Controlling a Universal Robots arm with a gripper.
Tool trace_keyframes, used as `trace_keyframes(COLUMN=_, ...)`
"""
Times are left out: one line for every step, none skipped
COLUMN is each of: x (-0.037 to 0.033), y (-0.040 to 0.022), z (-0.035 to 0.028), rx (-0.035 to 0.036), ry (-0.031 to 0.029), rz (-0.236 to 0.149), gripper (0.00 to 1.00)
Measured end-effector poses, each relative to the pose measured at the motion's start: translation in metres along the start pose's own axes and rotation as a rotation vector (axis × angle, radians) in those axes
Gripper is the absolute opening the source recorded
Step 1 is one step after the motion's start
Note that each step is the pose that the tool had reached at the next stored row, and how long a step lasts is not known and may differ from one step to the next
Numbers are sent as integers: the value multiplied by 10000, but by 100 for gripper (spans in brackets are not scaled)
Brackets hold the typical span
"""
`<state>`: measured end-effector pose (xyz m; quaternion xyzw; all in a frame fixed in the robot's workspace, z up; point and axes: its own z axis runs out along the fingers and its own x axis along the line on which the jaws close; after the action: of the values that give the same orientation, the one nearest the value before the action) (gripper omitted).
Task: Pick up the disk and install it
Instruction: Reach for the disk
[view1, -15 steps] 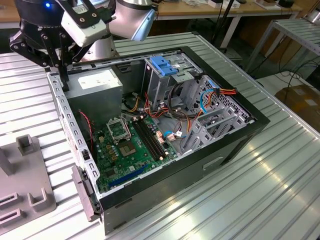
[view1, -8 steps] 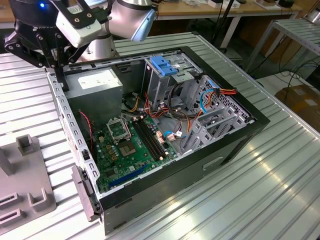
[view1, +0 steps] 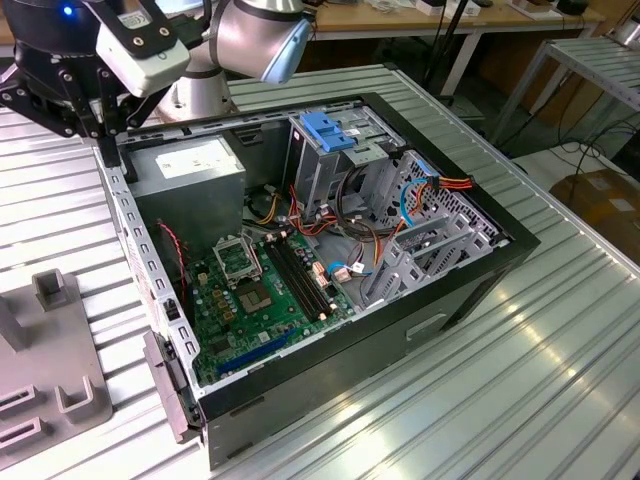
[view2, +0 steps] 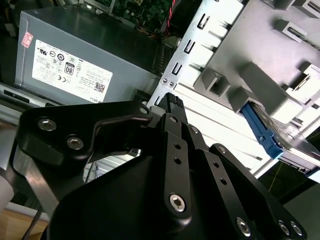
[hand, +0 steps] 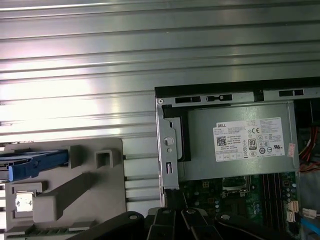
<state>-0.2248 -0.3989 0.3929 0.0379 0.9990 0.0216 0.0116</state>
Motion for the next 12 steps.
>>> trace_keyframes(x=12, y=-1, z=0, rx=0, ry=0, rz=0, gripper=10)
trace_keyframes(x=22, y=-2, z=0, rx=0, ry=0, rz=-1, gripper=10)
trace_keyframes(x=34, y=-2, z=-1, rx=0, ry=1, rz=0, gripper=10)
trace_keyframes(x=43, y=-3, z=-1, rx=1, ry=1, rz=-1, gripper=10)
trace_keyframes(x=57, y=-4, z=-1, rx=0, ry=1, rz=-1, gripper=10)
trace_keyframes(x=70, y=-5, z=-1, rx=0, ry=1, rz=-1, gripper=10)
trace_keyframes(x=82, y=-6, z=-1, rx=0, ry=1, rz=-1, gripper=10)
trace_keyframes(x=92, y=-7, z=-2, rx=0, ry=1, rz=0, gripper=10)
trace_keyframes(x=103, y=-8, z=-2, rx=0, ry=2, rz=0, gripper=10)
trace_keyframes(x=118, y=-9, z=-2, rx=0, ry=1, rz=-1, gripper=10)
trace_keyframes(x=128, y=-10, z=-2, rx=0, ry=1, rz=-1, gripper=10)
trace_keyframes(x=137, y=-10, z=-3, rx=0, ry=2, rz=-1, gripper=10)
